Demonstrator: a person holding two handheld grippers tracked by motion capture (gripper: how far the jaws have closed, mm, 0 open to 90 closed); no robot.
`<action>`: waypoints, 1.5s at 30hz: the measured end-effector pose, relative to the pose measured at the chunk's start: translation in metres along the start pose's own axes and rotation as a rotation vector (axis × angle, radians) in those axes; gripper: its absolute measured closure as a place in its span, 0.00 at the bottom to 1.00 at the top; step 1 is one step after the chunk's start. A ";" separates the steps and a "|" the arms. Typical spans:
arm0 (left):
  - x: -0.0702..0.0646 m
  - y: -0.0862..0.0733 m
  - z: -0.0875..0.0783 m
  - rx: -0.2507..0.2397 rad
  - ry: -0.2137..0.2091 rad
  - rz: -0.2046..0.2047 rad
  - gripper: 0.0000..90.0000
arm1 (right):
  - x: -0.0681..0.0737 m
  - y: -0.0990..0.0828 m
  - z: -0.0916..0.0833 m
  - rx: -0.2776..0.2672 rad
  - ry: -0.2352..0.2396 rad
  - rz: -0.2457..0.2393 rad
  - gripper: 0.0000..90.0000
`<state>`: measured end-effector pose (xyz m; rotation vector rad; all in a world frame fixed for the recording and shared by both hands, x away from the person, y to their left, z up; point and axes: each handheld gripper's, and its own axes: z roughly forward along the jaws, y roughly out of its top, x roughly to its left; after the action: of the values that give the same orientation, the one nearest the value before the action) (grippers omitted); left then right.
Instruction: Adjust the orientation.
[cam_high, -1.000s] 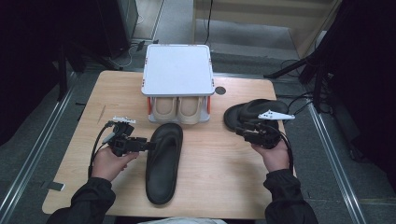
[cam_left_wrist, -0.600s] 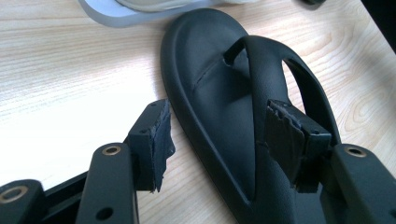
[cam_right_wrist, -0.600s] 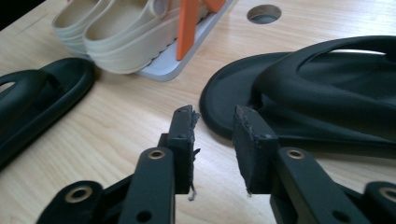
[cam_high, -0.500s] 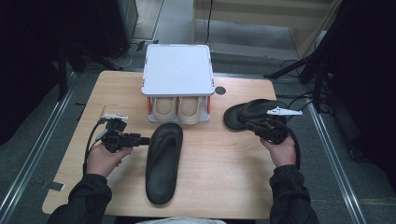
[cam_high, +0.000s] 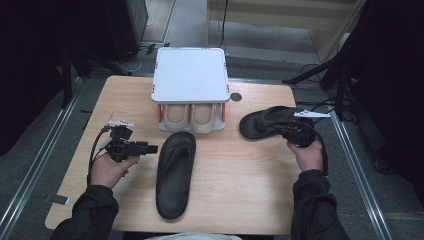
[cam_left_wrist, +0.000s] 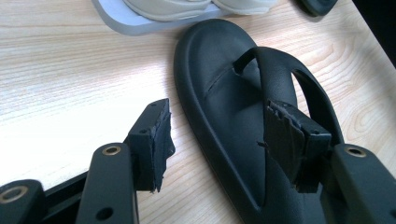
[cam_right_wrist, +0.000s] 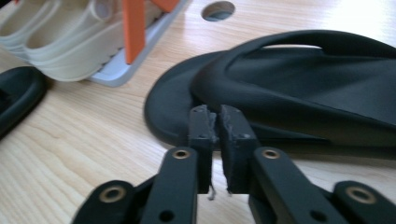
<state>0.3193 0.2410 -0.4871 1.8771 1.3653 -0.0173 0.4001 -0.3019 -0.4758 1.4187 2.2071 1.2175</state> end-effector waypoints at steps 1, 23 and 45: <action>0.000 0.000 0.000 -0.002 0.001 -0.001 0.46 | -0.003 0.001 0.001 0.001 -0.001 0.006 0.97; -0.002 -0.015 -0.015 -0.029 0.029 0.019 0.46 | -0.078 0.016 0.011 -0.015 -0.116 0.132 1.00; 0.003 -0.014 -0.017 -0.033 0.043 0.006 0.45 | -0.081 0.013 0.017 0.067 -0.157 0.118 1.00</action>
<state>0.3026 0.2550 -0.4854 1.8641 1.3804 0.0484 0.4586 -0.3589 -0.4943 1.6316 2.1024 1.0368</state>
